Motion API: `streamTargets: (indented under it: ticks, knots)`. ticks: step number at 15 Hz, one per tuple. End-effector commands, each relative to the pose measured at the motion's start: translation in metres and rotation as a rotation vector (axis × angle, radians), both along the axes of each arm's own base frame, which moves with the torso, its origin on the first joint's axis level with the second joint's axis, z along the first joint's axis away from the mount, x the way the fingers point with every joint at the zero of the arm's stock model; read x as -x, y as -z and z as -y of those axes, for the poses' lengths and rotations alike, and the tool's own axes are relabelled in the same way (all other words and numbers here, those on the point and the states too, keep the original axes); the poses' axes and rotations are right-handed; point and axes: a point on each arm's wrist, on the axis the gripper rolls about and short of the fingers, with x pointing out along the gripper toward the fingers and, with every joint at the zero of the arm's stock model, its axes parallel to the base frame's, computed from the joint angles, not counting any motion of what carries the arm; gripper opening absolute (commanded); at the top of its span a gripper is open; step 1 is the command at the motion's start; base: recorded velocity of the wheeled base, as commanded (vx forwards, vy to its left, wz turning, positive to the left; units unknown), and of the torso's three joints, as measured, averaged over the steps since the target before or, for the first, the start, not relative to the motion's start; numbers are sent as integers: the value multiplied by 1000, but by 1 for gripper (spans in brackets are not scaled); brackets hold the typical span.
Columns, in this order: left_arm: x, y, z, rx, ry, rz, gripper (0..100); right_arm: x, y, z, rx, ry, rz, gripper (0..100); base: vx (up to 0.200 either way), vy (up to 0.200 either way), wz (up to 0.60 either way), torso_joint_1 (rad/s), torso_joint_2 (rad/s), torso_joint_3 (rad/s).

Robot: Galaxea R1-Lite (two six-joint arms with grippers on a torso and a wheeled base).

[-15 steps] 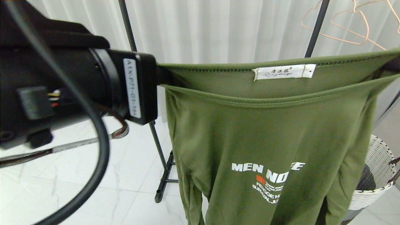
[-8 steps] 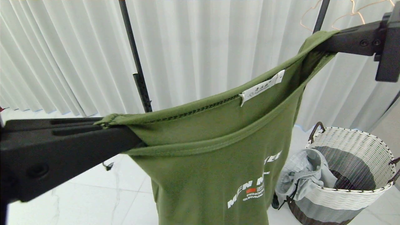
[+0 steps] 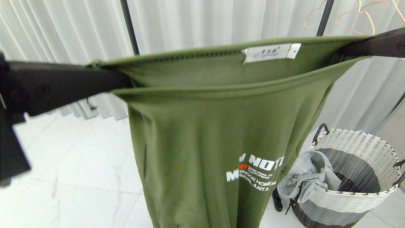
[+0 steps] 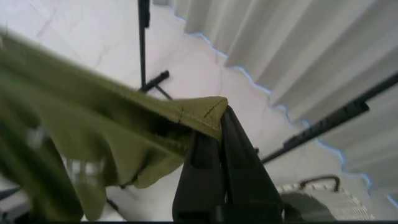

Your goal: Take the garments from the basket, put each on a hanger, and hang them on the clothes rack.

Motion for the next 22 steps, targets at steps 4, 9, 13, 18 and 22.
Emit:
streamTargets:
  ticks: [4, 9, 13, 18, 22]
  knots:
    - [-30, 7, 29, -45, -88, -5, 0, 37, -2, 31, 13, -49, -19, 0, 0, 0, 0, 0, 0, 0]
    - [-30, 7, 28, -46, -87, -3, 0, 41, 4, 30, 16, -78, -25, 0, 0, 0, 0, 0, 0, 0]
    - [-28, 2, 25, -31, -88, 9, 0, 40, 4, 30, 11, -70, -18, 0, 0, 0, 0, 0, 0, 0]
    - [-28, 1, 24, -27, -88, 9, 0, 42, 6, 32, 17, -71, -21, 0, 0, 0, 0, 0, 0, 0]
    - [-28, 2, 25, -32, -88, 8, 0, 42, 9, 32, 25, -72, -29, 100, 0, 0, 0, 0, 0, 0]
